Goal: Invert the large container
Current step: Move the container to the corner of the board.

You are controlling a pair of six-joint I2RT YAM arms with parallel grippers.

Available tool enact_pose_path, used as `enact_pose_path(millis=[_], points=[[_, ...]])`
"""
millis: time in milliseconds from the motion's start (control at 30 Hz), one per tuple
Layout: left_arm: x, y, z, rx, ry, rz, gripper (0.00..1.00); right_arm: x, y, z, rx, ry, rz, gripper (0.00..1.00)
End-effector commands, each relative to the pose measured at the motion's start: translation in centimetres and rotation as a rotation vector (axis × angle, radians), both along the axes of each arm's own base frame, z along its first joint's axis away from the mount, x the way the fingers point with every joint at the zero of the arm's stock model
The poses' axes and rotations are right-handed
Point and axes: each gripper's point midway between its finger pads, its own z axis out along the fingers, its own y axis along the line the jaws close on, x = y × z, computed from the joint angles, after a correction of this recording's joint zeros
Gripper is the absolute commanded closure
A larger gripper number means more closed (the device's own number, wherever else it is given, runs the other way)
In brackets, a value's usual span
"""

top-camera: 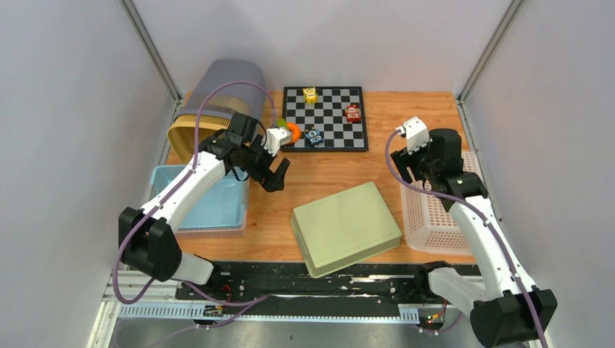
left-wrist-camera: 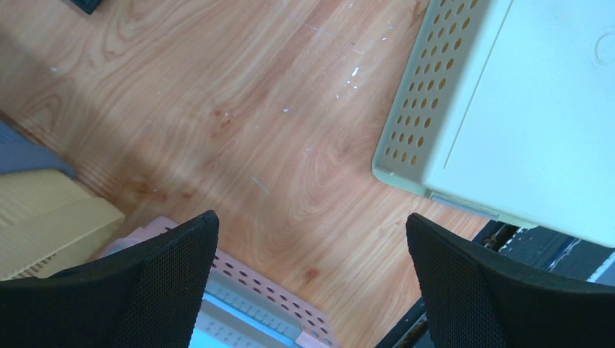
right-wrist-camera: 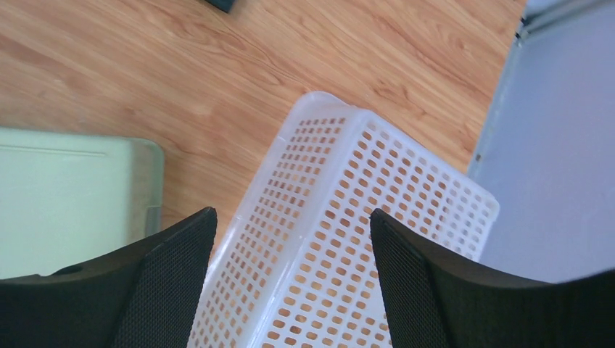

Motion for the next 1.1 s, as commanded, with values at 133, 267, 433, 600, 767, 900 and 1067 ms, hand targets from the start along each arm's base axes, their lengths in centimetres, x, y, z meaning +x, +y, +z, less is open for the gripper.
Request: enact_pose_path(millis=[133,267,433,600,767,900,1067], points=[[-0.6,1.7,1.5,0.078,-0.145,-0.104,0.00,2.5,-4.3,-2.1,-0.123,0.047,-0.227,0.23],[-1.0,2.0,1.2,0.080,-0.179,-0.116,0.00,4.2,-4.9,-3.5,-0.112,0.099,-0.266,0.24],[-1.3,2.1,1.3,0.063,-0.225,-0.107,0.00,6.1,-5.4,-5.1,-0.103,0.155,-0.294,0.26],[-1.6,2.4,1.7,0.063,-0.254,-0.108,0.00,7.5,-5.4,-6.9,-0.094,0.211,-0.307,0.32],[-1.8,2.5,1.6,0.065,-0.262,-0.110,0.00,8.6,-5.0,-8.8,-0.079,0.265,-0.310,0.40],[-1.8,2.5,1.4,0.066,-0.268,-0.109,0.00,9.4,-4.8,-9.7,-0.071,0.290,-0.311,0.44],[-1.7,2.5,1.2,0.067,-0.264,-0.110,0.00,10.4,-5.0,-10.2,-0.088,0.300,-0.326,0.49]])
